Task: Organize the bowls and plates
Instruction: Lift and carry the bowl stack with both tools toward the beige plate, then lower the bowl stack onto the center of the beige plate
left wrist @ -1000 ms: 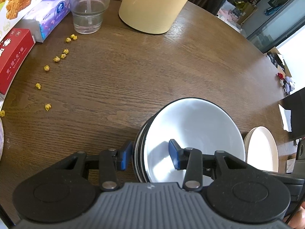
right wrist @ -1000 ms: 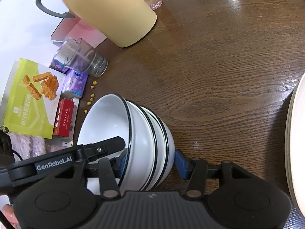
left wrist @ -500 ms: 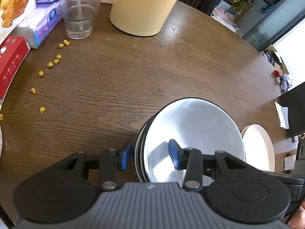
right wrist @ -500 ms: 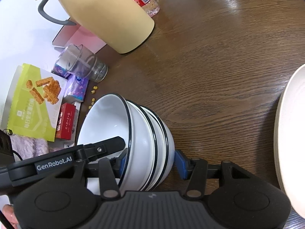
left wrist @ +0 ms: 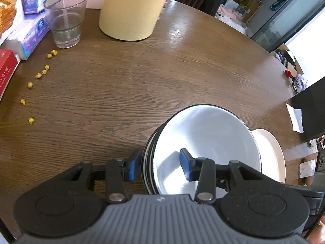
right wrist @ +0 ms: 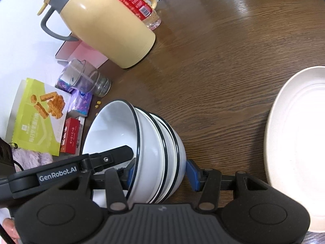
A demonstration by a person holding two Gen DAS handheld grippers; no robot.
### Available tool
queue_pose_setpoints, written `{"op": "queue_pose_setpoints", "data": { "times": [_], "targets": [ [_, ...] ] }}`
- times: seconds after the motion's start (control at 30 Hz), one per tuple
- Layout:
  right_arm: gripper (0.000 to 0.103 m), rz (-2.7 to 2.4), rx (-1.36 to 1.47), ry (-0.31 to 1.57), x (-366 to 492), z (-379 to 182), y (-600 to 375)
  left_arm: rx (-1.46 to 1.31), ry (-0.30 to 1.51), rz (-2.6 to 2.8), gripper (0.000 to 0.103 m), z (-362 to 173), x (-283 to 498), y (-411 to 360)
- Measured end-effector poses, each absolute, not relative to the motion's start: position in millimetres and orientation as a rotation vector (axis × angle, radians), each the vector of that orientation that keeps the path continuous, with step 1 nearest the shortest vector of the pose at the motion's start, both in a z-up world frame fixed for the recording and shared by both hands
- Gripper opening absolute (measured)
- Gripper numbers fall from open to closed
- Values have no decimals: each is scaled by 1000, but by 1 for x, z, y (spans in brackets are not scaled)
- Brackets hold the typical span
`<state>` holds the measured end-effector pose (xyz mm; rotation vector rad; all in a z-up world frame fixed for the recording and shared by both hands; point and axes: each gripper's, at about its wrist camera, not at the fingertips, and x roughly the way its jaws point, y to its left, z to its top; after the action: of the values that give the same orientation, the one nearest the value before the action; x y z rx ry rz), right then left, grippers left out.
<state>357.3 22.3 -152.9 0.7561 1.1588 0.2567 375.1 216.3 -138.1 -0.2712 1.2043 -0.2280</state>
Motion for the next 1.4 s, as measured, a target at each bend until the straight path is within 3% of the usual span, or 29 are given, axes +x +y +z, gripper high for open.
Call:
{"op": "queue_pose_setpoints", "data": {
  "times": [1.4],
  "targets": [
    [49, 112, 822, 1079, 297, -150, -101, -185, 1195, -374, 41, -123, 371, 80]
  ]
}}
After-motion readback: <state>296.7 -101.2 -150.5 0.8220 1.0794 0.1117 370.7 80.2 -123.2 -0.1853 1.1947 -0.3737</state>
